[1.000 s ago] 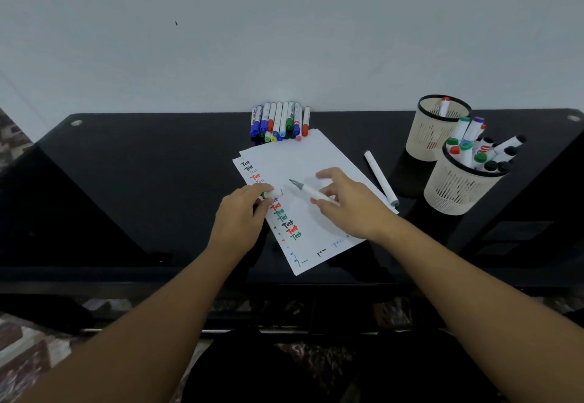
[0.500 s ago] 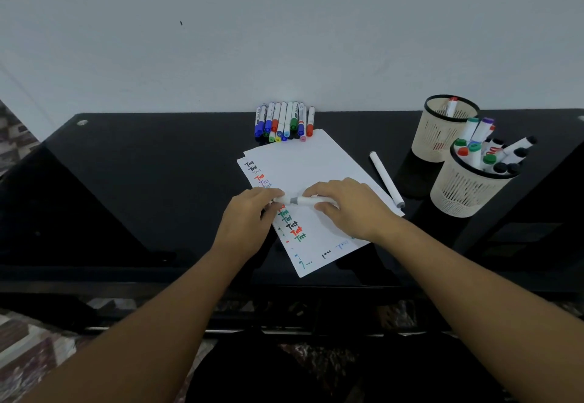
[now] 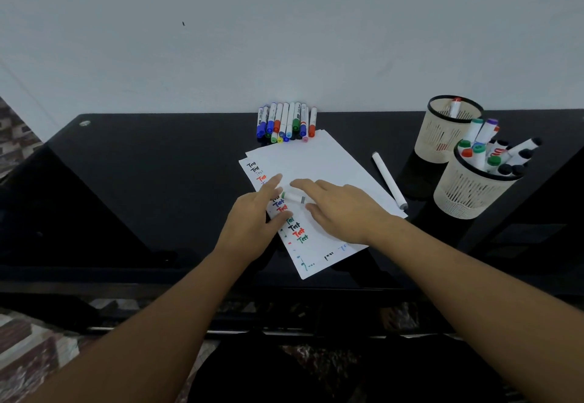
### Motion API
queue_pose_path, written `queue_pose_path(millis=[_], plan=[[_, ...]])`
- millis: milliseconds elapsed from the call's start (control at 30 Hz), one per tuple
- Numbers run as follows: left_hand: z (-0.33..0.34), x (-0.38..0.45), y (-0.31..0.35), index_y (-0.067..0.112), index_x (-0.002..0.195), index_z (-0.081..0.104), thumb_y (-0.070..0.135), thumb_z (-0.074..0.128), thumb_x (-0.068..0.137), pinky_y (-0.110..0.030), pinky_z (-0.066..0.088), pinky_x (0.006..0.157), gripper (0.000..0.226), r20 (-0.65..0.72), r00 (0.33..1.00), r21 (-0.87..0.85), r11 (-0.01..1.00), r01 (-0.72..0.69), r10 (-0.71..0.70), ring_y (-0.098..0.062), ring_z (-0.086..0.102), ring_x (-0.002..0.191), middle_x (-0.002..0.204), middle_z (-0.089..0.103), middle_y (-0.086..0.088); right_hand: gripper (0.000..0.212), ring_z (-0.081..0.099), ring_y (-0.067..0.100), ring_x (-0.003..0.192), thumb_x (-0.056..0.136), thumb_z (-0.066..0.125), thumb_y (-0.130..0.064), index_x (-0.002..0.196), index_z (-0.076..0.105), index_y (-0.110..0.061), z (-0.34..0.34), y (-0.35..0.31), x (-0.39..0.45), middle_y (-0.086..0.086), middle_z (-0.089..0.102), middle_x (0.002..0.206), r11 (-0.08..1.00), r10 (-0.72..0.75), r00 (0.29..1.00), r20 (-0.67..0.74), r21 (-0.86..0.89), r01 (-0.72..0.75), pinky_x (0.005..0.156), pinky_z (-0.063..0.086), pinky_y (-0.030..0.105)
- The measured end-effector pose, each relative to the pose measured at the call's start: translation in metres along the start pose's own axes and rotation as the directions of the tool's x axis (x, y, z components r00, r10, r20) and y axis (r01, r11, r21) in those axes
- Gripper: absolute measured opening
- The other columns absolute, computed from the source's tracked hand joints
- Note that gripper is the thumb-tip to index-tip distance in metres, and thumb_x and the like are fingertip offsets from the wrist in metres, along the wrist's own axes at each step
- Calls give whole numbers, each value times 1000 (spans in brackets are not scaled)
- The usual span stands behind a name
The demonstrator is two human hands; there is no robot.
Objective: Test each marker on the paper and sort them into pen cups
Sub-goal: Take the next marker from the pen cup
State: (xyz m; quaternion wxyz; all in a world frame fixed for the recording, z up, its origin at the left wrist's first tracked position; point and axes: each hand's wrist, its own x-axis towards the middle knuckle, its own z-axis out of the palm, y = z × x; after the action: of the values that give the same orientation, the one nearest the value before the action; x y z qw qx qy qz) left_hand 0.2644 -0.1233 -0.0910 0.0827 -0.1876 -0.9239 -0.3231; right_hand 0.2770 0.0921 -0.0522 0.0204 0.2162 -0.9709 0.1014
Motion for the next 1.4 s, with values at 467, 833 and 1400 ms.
queue_pose_path(millis=[467,833,1400], plan=[[4,7,-8,25,147,50,67,60,89,-47,36,116,72,57,998,127,992,-5,-3,-15,42,138,149,52,5,44,52,28,54,104,43,-28,141,30,-48,-5,1,-8,13,51,59,933,113,990,-82,350,-77,57,48,48],[2,7,-4,37,157,31,90,35,82,-45,4,126,92,221,974,279,960,-9,-55,-17,4,156,169,16,3,44,72,11,88,104,35,-11,116,70,-34,-21,7,3,-5,66,103,615,366,930,27,743,-263,93,52,34],[0,7,0,38,156,33,89,35,82,-43,2,125,91,247,965,298,955,5,-82,-17,8,155,168,18,4,31,53,11,75,106,38,-58,132,50,-45,-40,18,-13,-2,54,90,553,475,876,83,746,-371,70,57,29]])
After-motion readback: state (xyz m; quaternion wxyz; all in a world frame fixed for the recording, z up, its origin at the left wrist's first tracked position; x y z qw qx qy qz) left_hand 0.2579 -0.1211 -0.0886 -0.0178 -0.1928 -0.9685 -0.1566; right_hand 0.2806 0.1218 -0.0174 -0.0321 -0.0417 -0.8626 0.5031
